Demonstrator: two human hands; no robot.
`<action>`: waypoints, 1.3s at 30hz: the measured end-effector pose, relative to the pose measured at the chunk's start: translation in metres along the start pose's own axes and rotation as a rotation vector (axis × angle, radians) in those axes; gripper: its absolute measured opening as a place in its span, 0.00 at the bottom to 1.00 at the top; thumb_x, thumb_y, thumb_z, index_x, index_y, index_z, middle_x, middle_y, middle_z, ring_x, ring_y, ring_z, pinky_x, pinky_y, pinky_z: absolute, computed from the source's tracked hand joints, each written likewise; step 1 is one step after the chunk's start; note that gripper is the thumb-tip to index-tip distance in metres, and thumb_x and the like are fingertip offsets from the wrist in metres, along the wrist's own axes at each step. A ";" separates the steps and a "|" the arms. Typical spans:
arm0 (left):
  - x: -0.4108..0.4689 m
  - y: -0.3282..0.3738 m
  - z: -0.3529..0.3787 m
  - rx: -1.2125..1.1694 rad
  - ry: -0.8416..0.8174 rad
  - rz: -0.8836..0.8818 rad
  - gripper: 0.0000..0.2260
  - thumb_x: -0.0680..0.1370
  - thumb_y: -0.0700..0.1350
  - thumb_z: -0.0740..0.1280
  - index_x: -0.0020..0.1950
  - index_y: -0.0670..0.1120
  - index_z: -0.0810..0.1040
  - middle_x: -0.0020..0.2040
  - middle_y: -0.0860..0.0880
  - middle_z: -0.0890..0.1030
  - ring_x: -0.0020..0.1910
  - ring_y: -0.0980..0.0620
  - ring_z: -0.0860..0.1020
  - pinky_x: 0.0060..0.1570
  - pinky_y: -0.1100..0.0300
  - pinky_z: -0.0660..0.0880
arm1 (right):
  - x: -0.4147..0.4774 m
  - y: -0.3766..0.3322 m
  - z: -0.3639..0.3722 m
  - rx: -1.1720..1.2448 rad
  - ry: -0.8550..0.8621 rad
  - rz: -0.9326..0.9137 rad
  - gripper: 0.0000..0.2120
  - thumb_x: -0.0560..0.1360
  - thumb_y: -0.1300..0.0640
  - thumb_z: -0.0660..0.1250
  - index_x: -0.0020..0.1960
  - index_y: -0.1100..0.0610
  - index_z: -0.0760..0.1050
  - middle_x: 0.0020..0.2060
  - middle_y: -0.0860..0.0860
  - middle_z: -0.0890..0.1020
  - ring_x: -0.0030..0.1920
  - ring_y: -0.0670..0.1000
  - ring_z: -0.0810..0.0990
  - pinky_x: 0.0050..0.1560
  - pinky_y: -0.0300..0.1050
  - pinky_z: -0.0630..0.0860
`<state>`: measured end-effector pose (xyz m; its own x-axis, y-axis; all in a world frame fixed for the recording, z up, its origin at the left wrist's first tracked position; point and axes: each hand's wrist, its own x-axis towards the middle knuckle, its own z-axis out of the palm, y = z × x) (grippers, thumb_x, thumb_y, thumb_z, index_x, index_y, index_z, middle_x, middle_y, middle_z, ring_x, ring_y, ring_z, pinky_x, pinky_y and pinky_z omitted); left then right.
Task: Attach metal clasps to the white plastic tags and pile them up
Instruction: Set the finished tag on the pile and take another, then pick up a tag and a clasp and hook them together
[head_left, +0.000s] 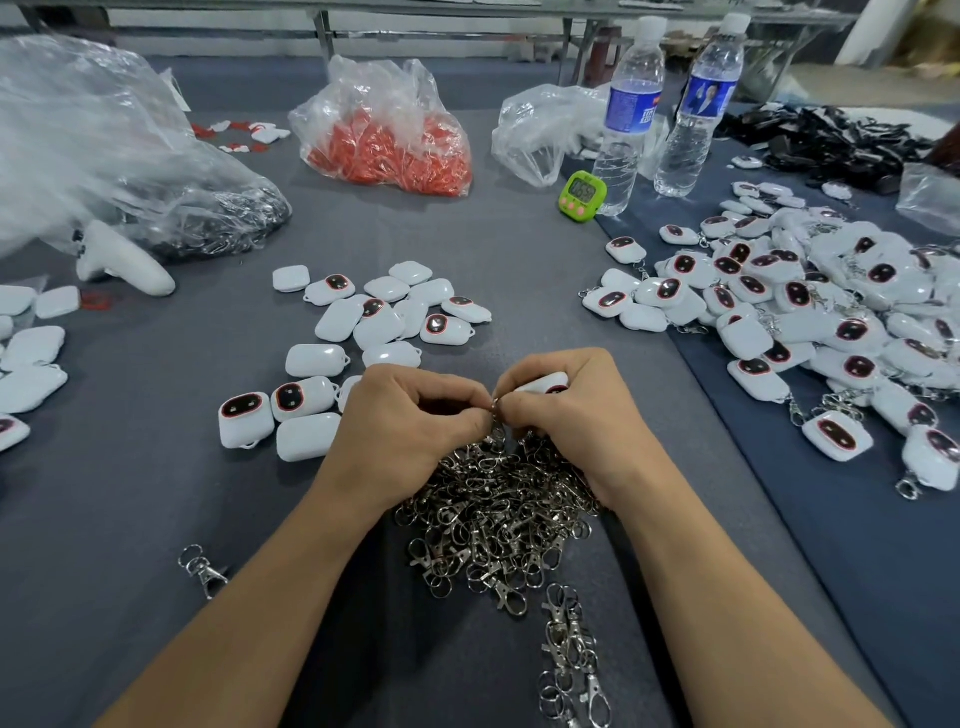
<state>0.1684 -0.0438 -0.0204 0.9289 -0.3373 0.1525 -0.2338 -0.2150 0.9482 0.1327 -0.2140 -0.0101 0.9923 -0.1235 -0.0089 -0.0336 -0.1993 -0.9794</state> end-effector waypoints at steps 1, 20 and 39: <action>0.000 0.000 0.000 -0.006 -0.003 -0.002 0.05 0.66 0.46 0.76 0.39 0.55 0.88 0.32 0.49 0.84 0.29 0.57 0.76 0.32 0.62 0.72 | 0.000 0.000 -0.001 0.000 -0.003 -0.005 0.07 0.61 0.63 0.69 0.35 0.55 0.84 0.27 0.57 0.80 0.28 0.52 0.77 0.31 0.44 0.72; 0.002 -0.001 -0.009 0.637 0.559 0.117 0.04 0.69 0.48 0.72 0.35 0.50 0.81 0.29 0.54 0.80 0.31 0.50 0.78 0.35 0.54 0.75 | -0.004 -0.004 0.013 -0.451 -0.074 -0.166 0.21 0.76 0.67 0.63 0.54 0.42 0.83 0.46 0.42 0.87 0.46 0.41 0.84 0.48 0.39 0.82; 0.005 -0.003 -0.003 0.645 0.052 0.137 0.03 0.70 0.48 0.77 0.43 0.54 0.86 0.36 0.54 0.82 0.38 0.53 0.77 0.42 0.54 0.74 | 0.007 0.011 0.009 -0.243 0.214 -0.070 0.14 0.71 0.64 0.70 0.43 0.44 0.83 0.35 0.45 0.84 0.34 0.44 0.79 0.35 0.39 0.75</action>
<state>0.1742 -0.0418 -0.0221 0.8872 -0.3600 0.2887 -0.4614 -0.6842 0.5648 0.1404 -0.2083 -0.0226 0.9464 -0.2977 0.1251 -0.0189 -0.4378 -0.8989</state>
